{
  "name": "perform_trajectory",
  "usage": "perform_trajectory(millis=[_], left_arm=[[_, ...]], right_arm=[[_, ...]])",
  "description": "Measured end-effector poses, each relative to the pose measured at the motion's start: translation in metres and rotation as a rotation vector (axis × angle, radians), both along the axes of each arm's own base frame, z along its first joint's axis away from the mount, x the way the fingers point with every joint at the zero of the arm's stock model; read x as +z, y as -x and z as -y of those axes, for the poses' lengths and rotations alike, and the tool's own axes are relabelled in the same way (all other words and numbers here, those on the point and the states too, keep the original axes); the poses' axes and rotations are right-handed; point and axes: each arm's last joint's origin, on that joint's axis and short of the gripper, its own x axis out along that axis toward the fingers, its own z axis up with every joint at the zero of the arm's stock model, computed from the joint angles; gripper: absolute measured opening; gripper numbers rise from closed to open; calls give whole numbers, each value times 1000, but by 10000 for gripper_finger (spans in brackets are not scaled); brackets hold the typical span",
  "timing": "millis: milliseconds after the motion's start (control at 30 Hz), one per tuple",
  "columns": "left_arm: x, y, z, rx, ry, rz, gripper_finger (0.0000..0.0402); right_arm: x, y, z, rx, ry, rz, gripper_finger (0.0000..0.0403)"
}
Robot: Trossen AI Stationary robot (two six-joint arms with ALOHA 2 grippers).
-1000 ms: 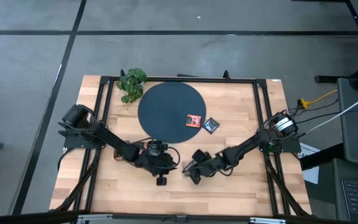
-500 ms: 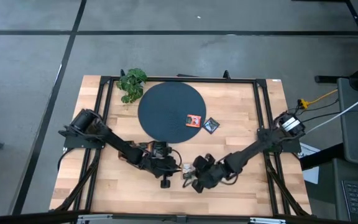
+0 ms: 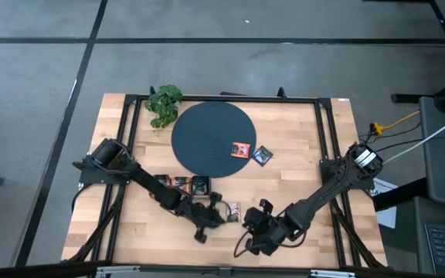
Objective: Pick & Place Tea
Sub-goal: Put the brown tea bag into the left section of the wooden organizer
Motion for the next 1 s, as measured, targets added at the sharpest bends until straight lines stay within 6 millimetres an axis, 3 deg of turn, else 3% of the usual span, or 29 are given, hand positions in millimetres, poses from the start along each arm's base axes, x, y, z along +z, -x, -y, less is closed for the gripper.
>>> perform_trajectory(millis=[133,367,600,833,1000], left_arm=[[4,3,14,-159,-145,-92,2],[12,-7,5,-67,-322,-107,2],[10,-15,-11,-22,-277,-121,2],[-17,-18,-13,-1,-296,-184,2],[-27,-20,-13,49,-303,-183,1]], right_arm=[[-1,6,-8,37,-23,-19,10],[-3,8,-11,-32,-91,-21,15],[-21,6,-12,-110,-108,-68,81],[-44,5,-13,-139,-79,-122,163],[-56,2,-13,-165,-78,-138,187]])
